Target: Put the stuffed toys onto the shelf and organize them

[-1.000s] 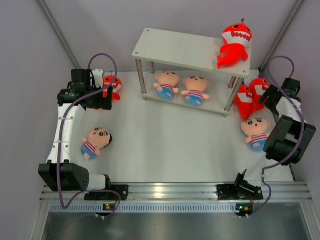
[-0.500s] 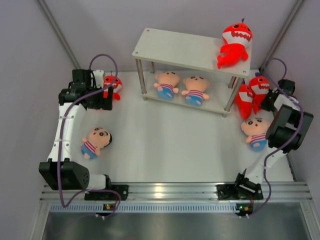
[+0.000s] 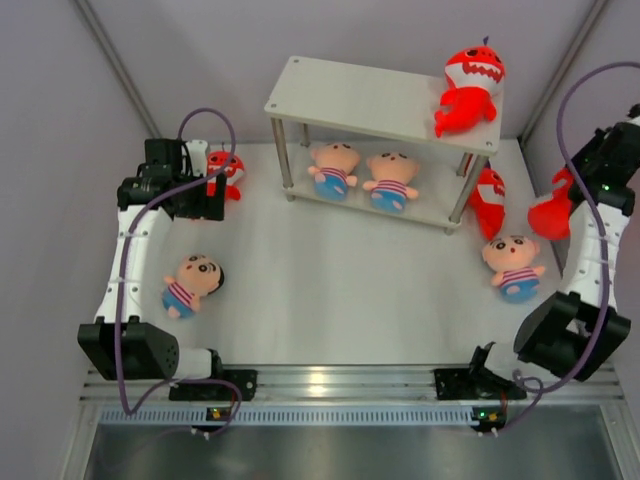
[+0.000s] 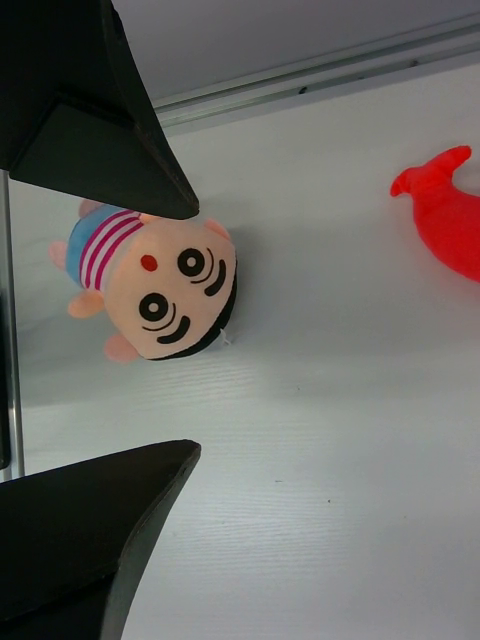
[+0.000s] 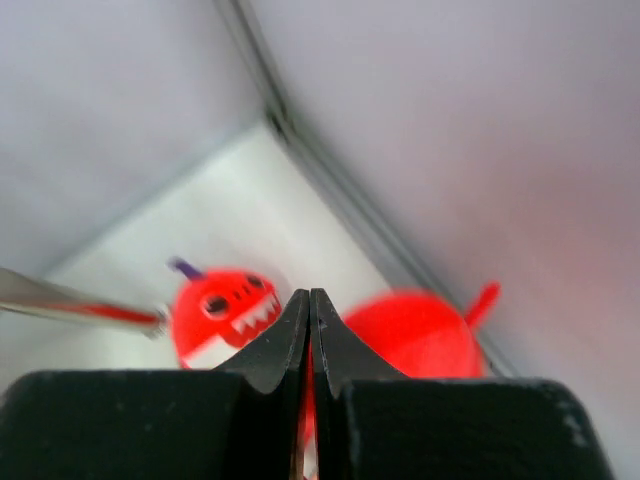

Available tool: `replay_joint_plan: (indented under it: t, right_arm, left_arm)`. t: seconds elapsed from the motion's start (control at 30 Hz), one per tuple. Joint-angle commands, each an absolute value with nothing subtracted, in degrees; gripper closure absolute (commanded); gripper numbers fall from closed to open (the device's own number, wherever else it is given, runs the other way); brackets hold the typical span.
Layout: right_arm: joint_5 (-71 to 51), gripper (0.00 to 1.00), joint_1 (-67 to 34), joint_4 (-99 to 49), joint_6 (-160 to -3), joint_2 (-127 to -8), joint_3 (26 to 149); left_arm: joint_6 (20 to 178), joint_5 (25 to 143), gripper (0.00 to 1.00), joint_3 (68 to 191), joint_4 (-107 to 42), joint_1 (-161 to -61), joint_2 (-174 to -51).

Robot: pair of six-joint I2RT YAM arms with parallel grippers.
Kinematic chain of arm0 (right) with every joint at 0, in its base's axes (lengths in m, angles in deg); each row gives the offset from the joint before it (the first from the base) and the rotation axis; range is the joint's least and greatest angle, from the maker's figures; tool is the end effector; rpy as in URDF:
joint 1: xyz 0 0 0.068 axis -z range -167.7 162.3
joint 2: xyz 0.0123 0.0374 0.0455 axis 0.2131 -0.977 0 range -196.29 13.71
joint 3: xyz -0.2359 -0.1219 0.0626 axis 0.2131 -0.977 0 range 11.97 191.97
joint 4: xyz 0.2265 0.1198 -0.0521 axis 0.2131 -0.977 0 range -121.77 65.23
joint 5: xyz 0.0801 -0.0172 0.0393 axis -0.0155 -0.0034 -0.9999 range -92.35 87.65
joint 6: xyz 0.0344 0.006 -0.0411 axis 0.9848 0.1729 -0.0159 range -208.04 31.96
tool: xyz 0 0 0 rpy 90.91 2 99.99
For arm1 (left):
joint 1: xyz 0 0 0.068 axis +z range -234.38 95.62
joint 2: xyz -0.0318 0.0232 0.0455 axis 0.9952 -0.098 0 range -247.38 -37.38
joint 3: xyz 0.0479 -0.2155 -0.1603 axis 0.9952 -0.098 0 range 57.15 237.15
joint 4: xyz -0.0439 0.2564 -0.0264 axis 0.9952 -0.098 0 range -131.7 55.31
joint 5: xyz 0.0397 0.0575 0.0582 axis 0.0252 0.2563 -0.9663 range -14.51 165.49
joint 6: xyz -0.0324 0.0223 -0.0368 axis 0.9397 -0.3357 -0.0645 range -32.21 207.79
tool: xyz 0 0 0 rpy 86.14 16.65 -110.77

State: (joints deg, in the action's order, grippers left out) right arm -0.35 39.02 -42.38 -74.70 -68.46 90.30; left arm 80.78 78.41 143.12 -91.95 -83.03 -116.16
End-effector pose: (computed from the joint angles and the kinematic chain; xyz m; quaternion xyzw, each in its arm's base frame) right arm 0.2982 -0.1515 0.3784 0.2922 0.7729 -0.0799 0.5576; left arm 0.2745 0.0047 0.3787 0.0550 0.9380 0.0010 0.3422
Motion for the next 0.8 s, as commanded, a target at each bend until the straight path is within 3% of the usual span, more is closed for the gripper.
replay_joint_plan:
  t: [0.0, 0.33, 0.5, 0.53, 0.57, 0.6, 0.73, 0.77]
  right_arm:
    - [4.68, 1.00, 38.32, -41.73, -72.31, -61.62, 97.47]
    - [5.73, 1.00, 34.89, -47.95, -71.88, -54.58, 104.96]
    - [9.58, 0.98, 34.89, -55.08, -69.06, -47.04, 90.40]
    - [11.61, 0.63, 34.89, -55.53, -67.23, -43.45, 83.41]
    - [15.54, 0.44, 34.98, -55.62, -66.08, -41.68, 79.68]
    - [17.58, 0.17, 35.07, -55.27, -62.15, -39.74, 72.08]
    - [27.87, 0.00, 35.16, -55.97, -55.11, -33.32, 59.04]
    - [31.63, 0.00, 35.16, -56.32, -53.43, -33.13, 57.51]
  left_arm:
    - [80.41, 77.95, 0.02, 142.93, -91.39, -82.97, -115.69]
    - [80.05, 78.65, 0.02, 141.61, -90.59, -83.06, -115.60]
    - [79.79, 79.62, 0.02, 142.31, -90.68, -83.06, -115.60]
    - [79.70, 79.89, 0.02, 142.57, -90.68, -82.97, -115.95]
    - [79.70, 80.06, 0.02, 143.10, -90.77, -82.97, -116.30]
    - [79.70, 80.33, 0.02, 143.28, -90.77, -82.97, -116.74]
    - [79.44, 82.43, 0.02, 143.89, -90.68, -82.97, -117.18]
    - [79.26, 83.22, 0.02, 143.98, -90.68, -82.97, -117.10]
